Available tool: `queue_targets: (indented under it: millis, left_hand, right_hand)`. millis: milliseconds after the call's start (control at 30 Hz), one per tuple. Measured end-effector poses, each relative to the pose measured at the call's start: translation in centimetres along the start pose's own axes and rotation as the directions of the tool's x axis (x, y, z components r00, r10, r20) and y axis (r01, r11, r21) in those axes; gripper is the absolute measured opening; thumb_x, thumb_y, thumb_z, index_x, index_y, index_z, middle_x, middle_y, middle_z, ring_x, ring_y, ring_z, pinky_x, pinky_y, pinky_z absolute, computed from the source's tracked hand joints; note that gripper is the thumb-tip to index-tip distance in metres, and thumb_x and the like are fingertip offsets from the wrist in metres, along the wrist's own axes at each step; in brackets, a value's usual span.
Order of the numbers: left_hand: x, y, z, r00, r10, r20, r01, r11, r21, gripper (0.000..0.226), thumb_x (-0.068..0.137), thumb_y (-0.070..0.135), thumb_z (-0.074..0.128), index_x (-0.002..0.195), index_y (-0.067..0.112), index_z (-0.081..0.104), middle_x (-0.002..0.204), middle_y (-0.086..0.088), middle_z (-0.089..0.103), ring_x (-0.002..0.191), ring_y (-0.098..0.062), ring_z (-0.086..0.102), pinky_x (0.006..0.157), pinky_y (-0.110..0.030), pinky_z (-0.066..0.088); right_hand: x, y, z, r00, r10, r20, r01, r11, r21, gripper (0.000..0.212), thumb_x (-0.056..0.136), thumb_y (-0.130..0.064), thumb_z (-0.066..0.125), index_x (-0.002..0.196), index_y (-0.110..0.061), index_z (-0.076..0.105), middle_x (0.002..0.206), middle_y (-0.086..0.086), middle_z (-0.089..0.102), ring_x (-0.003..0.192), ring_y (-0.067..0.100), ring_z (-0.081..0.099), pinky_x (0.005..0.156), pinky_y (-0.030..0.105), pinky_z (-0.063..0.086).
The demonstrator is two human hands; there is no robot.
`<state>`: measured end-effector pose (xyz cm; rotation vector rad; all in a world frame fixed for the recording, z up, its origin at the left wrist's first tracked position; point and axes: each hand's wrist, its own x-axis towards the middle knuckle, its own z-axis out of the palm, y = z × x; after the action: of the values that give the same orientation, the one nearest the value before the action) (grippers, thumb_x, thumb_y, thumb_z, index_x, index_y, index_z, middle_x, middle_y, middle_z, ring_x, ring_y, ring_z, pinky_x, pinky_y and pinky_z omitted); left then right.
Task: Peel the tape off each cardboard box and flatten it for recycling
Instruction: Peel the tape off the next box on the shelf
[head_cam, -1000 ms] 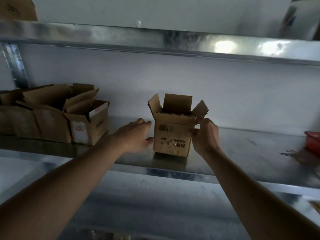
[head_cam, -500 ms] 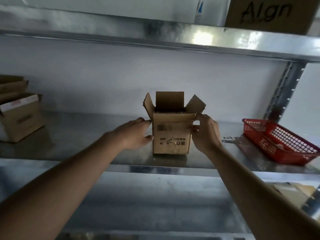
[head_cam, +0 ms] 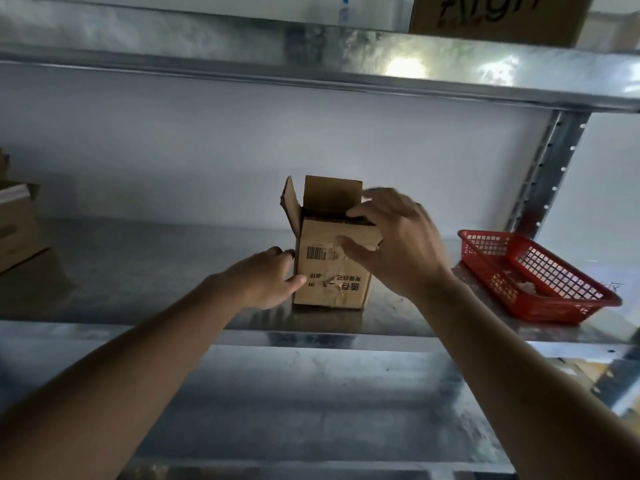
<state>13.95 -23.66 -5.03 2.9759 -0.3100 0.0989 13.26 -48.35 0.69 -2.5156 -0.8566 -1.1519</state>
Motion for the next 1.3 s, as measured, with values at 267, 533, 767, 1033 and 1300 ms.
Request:
queue_targets:
  millis: [267, 533, 767, 1033, 1300]
  left_hand:
    - [0.7, -1.4, 1.7, 0.999, 0.039, 0.033, -0.036, 0.997, -0.067, 0.070, 0.104, 0.067, 0.027, 0.158, 0.023, 0.032, 0.156, -0.010, 0.046, 0.137, -0.028, 0.051, 0.101, -0.040, 0.047]
    - [1.6, -2.1, 3.1, 0.996, -0.003, 0.084, 0.018, 0.985, -0.171, 0.087, 0.095, 0.080, 0.016, 0.142, 0.016, 0.053, 0.135, -0.009, 0.062, 0.119, -0.023, 0.062, 0.087, -0.033, 0.049]
    - [1.6, -1.3, 2.0, 0.991, -0.078, 0.109, 0.102, 0.967, -0.233, 0.084, 0.083, 0.089, 0.010, 0.071, 0.014, 0.047, 0.056, 0.001, 0.043, 0.050, -0.013, 0.046, 0.069, -0.036, 0.048]
    - [2.9, -0.6, -0.1, 0.952, -0.273, -0.139, 0.173, 0.854, -0.491, 0.058, 0.097, 0.076, 0.035, 0.125, 0.027, 0.049, 0.121, -0.002, 0.066, 0.102, -0.022, 0.063, 0.078, -0.035, 0.045]
    - [1.7, 1.2, -3.9, 0.703, -0.193, -0.684, -0.438, 0.641, -0.630, 0.062, 0.095, 0.043, 0.071, 0.151, 0.030, 0.049, 0.141, 0.002, 0.061, 0.129, -0.014, 0.060, 0.104, -0.042, 0.054]
  right_hand:
    - [1.6, 0.8, 0.5, 0.862, 0.381, 0.335, -0.468, 0.853, 0.233, 0.015, 0.081, -0.037, 0.080, 0.094, -0.032, 0.075, 0.088, -0.009, 0.074, 0.087, 0.017, 0.069, 0.059, 0.028, 0.051]
    - [2.0, 2.8, -0.9, 0.790, 0.325, 0.520, -0.555, 0.739, 0.381, 0.014, 0.081, -0.034, 0.087, 0.079, -0.045, 0.078, 0.082, -0.019, 0.077, 0.079, 0.008, 0.067, 0.063, 0.023, 0.046]
    - [1.6, 3.0, 1.9, 0.839, 0.219, 0.499, -0.311, 0.944, 0.109, 0.018, 0.104, -0.029, 0.056, 0.118, -0.038, 0.053, 0.115, -0.001, 0.068, 0.087, 0.015, 0.063, 0.060, 0.027, 0.045]
    - [-0.5, 3.1, 4.2, 0.827, 0.303, 0.474, -0.553, 0.587, 0.591, 0.031, 0.113, -0.024, 0.039, 0.135, -0.024, 0.061, 0.121, -0.001, 0.070, 0.102, 0.011, 0.068, 0.071, 0.025, 0.051]
    - [-2.0, 0.1, 6.8, 0.888, -0.006, 0.459, -0.430, -0.364, 0.826, 0.064, 0.101, -0.066, 0.039, 0.152, -0.029, 0.047, 0.150, 0.015, 0.055, 0.140, 0.042, 0.050, 0.103, 0.073, 0.040]
